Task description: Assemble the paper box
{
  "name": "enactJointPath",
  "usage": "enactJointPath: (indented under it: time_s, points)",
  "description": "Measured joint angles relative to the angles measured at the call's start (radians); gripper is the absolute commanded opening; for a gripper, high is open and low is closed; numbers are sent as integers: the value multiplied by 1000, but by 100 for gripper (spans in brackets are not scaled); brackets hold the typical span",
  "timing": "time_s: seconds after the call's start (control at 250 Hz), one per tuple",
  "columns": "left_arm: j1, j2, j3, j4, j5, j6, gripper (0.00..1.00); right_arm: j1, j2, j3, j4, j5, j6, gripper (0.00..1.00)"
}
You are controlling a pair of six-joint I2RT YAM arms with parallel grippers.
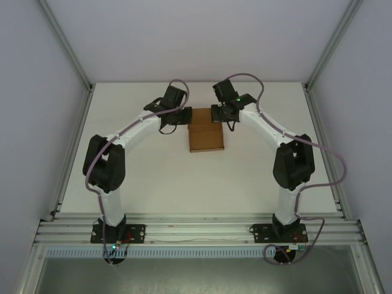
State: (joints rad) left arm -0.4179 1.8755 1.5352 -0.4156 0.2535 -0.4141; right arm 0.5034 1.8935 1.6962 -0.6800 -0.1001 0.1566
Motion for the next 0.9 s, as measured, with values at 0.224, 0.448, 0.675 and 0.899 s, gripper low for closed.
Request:
enactJointPath:
  time_s: [0.224, 0.448, 0.675, 0.899]
  points:
    - [7, 77, 119, -25, 3, -90, 0, 5, 4, 0, 35, 53, 79, 6]
    - [10, 169, 265, -105, 16, -98, 0, 5, 15, 0, 38, 108, 103, 6]
    - [27, 254, 381, -184, 53, -114, 1, 2, 60, 26, 43, 122, 122, 6]
    - [41, 312, 472, -263, 66, -73, 14, -8, 92, 49, 45, 111, 123, 5]
